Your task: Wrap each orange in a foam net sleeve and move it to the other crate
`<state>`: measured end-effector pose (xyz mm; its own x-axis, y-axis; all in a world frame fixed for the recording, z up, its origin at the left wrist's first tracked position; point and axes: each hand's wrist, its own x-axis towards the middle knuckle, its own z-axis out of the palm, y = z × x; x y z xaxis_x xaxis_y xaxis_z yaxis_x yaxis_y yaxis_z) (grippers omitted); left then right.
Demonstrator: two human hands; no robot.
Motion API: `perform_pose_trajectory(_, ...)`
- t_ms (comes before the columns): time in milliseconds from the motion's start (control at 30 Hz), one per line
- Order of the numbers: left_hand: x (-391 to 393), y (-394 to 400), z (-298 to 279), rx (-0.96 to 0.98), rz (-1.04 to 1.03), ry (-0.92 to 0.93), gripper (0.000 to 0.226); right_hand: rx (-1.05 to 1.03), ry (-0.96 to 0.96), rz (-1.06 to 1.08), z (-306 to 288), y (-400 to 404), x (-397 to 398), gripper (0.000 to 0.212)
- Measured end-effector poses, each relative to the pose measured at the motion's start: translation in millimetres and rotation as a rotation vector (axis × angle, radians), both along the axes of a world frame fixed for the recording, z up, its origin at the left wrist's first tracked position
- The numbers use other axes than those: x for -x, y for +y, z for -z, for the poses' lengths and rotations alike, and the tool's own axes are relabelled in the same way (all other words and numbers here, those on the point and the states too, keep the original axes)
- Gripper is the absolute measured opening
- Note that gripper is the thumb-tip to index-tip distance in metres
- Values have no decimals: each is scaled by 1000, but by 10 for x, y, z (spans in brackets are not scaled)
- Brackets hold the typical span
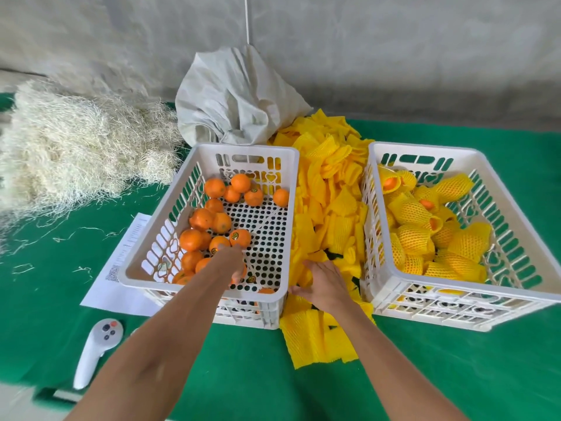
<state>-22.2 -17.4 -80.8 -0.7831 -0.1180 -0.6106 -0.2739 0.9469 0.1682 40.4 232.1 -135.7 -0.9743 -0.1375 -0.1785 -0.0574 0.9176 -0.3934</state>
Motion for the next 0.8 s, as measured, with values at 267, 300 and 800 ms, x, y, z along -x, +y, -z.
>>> perform_pose_trajectory(267,38,50,-1,-3,-24,-105,91,168,-66,6,-17,-133,-48,83)
perform_pose_trajectory(300,49,53,4,21,-10,-79,83,197,-78,-5,-18,-143,-61,84)
perform_pose_trajectory(800,-15,470,-480,-771,-335,985,48,310,-82,32,-180,-267,-137,49)
